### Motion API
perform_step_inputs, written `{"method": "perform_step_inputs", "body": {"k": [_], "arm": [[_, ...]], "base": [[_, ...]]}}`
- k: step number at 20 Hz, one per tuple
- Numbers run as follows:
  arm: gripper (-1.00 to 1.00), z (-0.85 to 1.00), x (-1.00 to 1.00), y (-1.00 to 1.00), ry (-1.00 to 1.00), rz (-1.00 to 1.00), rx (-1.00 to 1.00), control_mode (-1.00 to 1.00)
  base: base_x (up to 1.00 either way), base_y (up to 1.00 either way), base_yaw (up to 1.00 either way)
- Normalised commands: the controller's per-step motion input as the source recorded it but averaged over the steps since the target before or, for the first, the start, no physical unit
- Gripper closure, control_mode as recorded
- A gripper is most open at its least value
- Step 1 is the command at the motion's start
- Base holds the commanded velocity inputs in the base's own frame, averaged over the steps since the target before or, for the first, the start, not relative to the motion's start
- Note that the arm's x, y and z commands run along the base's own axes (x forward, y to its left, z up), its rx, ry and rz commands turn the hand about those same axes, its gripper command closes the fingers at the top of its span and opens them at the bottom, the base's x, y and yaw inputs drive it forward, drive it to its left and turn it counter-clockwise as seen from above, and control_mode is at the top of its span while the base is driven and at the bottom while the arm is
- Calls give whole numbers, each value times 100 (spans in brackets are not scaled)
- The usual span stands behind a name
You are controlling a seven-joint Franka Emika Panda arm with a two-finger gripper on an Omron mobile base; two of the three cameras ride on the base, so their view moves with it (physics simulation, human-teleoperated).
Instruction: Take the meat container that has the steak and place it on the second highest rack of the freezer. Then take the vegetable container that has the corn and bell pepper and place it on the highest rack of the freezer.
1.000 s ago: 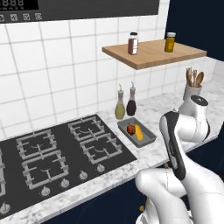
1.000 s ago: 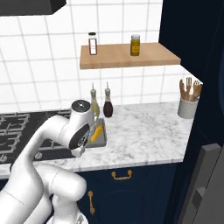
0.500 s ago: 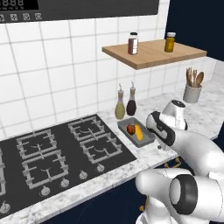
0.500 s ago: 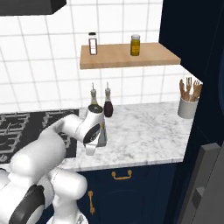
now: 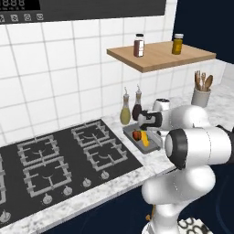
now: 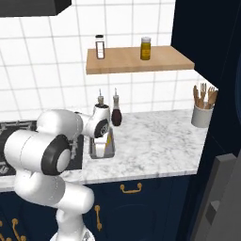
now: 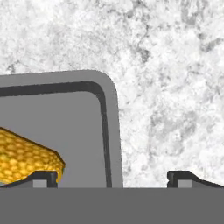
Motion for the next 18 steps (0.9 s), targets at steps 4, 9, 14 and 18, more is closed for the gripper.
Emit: {"method": "perform_step_inputs", "body": {"k": [4, 9, 14, 18], "arm": [[-100, -15, -16, -28, -31, 35, -5, -100], [-100, -3, 0, -3, -18, 16, 0, -100], [-100, -7, -6, 0, 0, 7, -2, -100], [-100, -12, 13, 0, 3, 0, 0, -100]], "base": [[0, 0, 0], [0, 0, 0], [0, 0, 0], [0, 0, 0]]}}
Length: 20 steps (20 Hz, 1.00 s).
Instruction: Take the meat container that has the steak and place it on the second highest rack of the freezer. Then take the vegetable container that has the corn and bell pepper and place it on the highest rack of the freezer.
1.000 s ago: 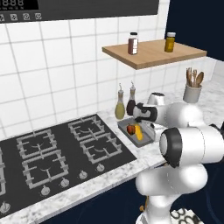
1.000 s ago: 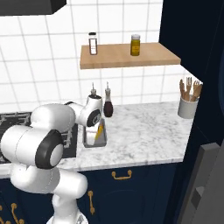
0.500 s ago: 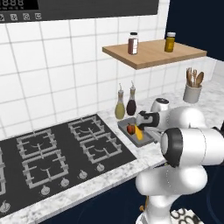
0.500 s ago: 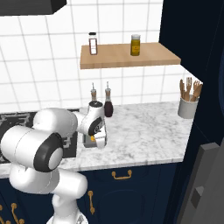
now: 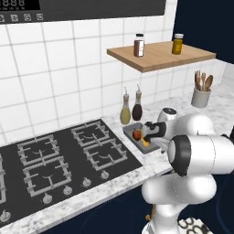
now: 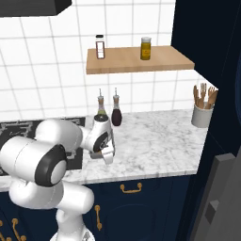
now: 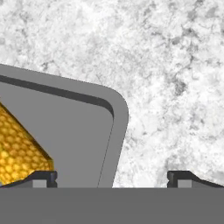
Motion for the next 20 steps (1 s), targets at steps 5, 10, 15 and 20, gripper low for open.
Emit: {"method": "perform_step_inputs", "body": {"k": [5, 10, 15, 20], "arm": [[-100, -19, 10, 0, 7, 0, 0, -100], [-100, -11, 29, 0, 7, 0, 0, -100], [-100, -20, 3, 0, 2, 0, 0, -100], [-100, -14, -25, 0, -2, 2, -1, -100]], "base": [[0, 0, 0], [0, 0, 0], [0, 0, 0], [0, 0, 0]]}}
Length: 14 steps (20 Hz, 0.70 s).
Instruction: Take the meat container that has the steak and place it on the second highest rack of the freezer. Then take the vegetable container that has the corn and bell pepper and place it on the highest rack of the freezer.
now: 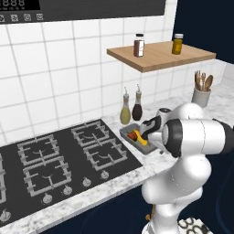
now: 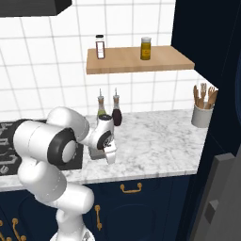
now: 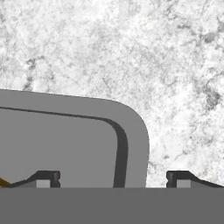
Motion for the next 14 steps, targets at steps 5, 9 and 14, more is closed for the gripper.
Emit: {"method": "perform_step_inputs", "body": {"k": [5, 9, 14], "arm": [[-100, 0, -5, 0, -2, 2, 0, -100], [100, 0, 25, 0, 10, 0, 0, -100], [100, 0, 2, 0, 1, 0, 0, -100]], "base": [[0, 0, 0], [0, 0, 0], [0, 0, 0]]}}
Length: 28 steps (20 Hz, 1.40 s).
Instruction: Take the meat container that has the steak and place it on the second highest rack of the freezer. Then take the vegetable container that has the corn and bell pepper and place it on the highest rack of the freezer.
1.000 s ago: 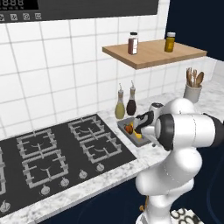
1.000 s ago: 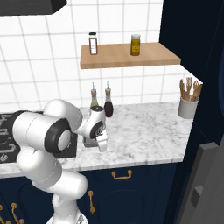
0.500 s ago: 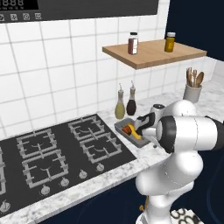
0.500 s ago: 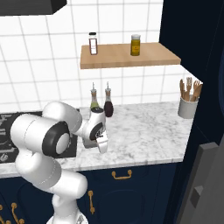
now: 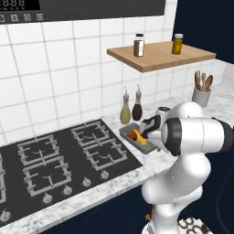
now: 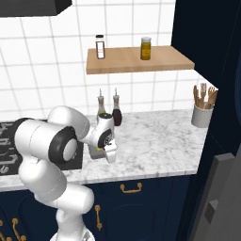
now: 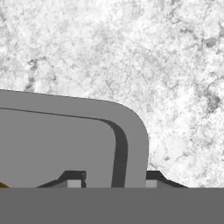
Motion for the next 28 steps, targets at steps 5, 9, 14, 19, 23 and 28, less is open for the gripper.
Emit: {"method": "perform_step_inputs", "body": {"k": [5, 9, 14, 19, 23, 28], "arm": [[100, 0, 0, 0, 0, 0, 0, -100], [100, 42, -24, 3, -11, -1, 0, -100], [100, 100, -57, 20, -19, -9, 0, -100], [100, 100, -83, 27, -18, -11, 0, -100], [100, 100, -89, 28, -5, -14, 1, -100], [100, 57, -80, 1, 10, -11, 23, -100]], "base": [[0, 0, 0], [0, 0, 0], [0, 0, 0], [0, 0, 0], [0, 0, 0], [0, 0, 0]]}}
